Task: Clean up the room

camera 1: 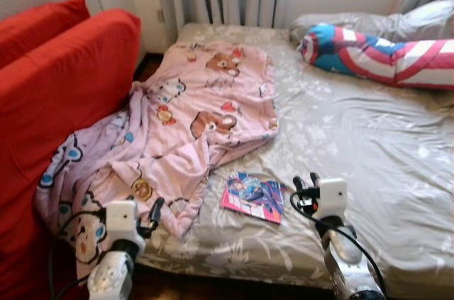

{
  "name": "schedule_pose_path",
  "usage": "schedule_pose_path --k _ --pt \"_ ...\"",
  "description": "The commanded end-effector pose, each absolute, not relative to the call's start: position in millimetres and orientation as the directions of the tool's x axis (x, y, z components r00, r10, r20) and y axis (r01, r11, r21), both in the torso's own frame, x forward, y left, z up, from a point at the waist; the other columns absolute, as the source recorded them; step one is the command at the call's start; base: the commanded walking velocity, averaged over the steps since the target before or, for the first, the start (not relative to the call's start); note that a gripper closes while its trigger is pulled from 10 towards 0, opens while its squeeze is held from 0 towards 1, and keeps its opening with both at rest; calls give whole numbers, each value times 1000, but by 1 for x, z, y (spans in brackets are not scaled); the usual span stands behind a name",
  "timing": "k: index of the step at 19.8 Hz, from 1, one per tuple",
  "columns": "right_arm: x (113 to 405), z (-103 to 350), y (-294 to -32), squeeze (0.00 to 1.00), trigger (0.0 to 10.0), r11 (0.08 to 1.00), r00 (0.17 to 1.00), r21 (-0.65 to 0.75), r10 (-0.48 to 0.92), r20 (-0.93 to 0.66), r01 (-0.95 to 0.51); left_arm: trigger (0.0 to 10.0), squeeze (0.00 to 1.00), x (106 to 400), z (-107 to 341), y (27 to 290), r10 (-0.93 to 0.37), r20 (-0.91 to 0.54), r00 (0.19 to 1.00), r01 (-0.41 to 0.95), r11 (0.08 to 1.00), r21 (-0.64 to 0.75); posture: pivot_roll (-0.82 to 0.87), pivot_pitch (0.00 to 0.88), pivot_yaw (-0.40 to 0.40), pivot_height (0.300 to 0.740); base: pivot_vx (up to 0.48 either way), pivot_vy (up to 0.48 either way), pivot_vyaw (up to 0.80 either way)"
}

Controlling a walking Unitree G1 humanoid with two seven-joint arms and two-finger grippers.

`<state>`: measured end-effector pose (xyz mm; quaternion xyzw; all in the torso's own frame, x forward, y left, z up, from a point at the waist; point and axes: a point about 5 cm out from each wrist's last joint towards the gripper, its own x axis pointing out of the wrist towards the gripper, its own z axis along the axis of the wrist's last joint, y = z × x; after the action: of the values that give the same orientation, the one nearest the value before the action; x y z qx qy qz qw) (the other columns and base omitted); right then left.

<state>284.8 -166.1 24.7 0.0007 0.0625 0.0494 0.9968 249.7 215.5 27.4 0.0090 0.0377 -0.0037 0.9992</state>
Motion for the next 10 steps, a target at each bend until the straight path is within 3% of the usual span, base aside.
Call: schedule_pose_path --k 1,4,10 --pt "289 31 -165 0 10000 996 991 35 82 -102 -79 10000 0 256 40 213 -26 -33 999 26 1000 3 -10 75 -25 740 0 0 0" --pt "295 34 -156 0 10000 989 984 -40 136 -112 -141 10000 0 266 43 207 -56 -46 997 55 998 -22 -6 57 -26 740 0 0 0" --pt "287 23 -159 0 10000 990 978 -57 120 -171 -131 10000 0 260 39 201 -49 -77 996 45 998 -52 -14 43 -24 730 0 0 0"
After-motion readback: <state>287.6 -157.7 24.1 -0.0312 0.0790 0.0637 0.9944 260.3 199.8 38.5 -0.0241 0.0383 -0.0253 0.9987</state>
